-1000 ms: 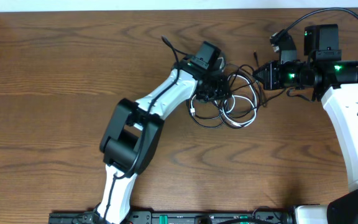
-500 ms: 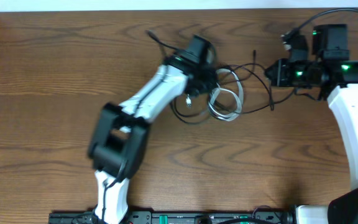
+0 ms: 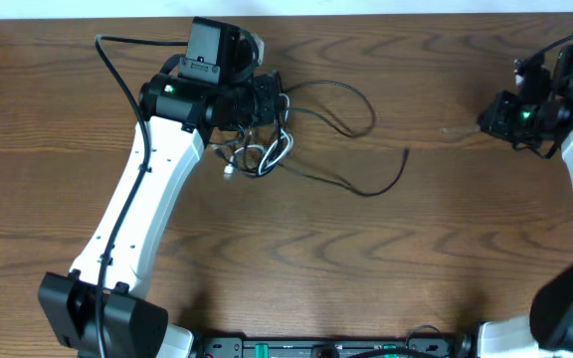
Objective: Untangle cables
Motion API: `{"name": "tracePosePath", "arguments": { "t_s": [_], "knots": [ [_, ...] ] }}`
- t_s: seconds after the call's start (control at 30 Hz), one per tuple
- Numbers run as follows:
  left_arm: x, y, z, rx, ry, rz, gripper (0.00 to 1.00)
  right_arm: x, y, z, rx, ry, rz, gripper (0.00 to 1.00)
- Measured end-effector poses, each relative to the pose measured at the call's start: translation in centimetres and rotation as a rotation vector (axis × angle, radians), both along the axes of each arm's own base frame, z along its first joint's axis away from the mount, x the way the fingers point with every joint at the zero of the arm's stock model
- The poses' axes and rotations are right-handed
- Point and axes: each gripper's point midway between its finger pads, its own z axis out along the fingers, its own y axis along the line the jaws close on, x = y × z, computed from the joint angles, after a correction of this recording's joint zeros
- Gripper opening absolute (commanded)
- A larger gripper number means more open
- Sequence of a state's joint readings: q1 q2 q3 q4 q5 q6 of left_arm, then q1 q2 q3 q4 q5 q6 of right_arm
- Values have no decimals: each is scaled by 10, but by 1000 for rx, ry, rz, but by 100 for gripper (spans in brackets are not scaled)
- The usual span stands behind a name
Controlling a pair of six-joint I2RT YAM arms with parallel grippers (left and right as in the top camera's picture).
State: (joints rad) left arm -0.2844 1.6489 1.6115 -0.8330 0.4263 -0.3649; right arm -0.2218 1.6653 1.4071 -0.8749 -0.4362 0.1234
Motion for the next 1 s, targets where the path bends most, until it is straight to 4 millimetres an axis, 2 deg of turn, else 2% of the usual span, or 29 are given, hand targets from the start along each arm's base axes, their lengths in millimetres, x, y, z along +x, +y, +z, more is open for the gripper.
{"name": "tracePosePath", "arguments": {
  "t_s": [0.07, 0.17, 0.33, 0.43, 0.53, 0.6, 0.77, 1.0],
  "knots": [
    [-1, -2, 1, -13, 3, -10, 7, 3, 18, -3, 71, -19, 99, 36],
    [-2, -5, 2, -35, 13, -4, 8, 6, 53, 7, 155, -94, 246, 47],
    [7, -15, 15, -113, -19, 3, 7, 3, 117, 25, 242, -180, 447, 52],
    [12, -27, 30, -191, -55, -25, 7, -1, 158, 35, 281, -220, 549, 64],
    [14, -33, 37, -236, -61, -32, 7, -3, 186, 43, 309, -249, 603, 74],
    [13, -35, 39, -258, -48, -25, 7, -7, 202, 46, 323, -259, 634, 76],
    [14, -37, 42, -311, 0, 28, 7, -15, 230, 45, 314, -250, 670, 74],
    [17, -44, 54, -418, 52, 91, 8, -11, 246, 44, 327, -200, 584, 56]
  ]
}}
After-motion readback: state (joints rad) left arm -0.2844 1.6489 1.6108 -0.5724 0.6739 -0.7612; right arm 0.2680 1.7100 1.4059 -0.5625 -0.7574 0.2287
